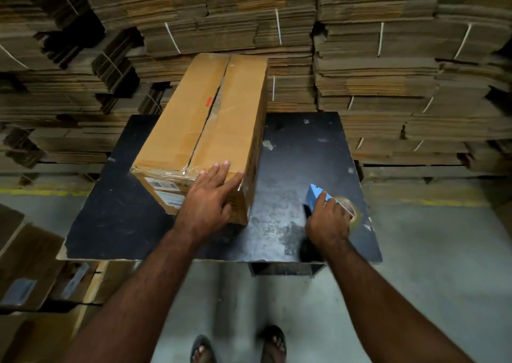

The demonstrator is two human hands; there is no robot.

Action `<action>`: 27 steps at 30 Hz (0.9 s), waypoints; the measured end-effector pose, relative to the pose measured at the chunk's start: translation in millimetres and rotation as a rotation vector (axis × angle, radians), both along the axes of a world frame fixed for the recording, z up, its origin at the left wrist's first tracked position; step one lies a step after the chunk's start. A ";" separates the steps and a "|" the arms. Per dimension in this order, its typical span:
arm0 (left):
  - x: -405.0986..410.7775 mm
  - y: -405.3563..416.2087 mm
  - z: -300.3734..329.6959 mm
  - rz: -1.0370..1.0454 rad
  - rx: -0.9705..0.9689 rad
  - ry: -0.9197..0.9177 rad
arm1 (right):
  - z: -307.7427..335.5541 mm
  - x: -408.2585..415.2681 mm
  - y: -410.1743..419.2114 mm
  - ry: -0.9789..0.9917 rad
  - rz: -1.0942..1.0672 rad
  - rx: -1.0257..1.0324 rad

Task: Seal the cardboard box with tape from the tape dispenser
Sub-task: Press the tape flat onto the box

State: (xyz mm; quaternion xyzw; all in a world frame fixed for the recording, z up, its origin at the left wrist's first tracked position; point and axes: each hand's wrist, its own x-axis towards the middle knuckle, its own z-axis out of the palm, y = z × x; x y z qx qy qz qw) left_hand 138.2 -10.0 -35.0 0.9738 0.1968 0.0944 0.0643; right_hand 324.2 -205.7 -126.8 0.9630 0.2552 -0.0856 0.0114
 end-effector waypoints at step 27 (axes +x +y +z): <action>-34.6 21.8 33.9 0.182 -0.422 -0.422 | 142.9 -71.6 91.1 0.004 0.270 0.847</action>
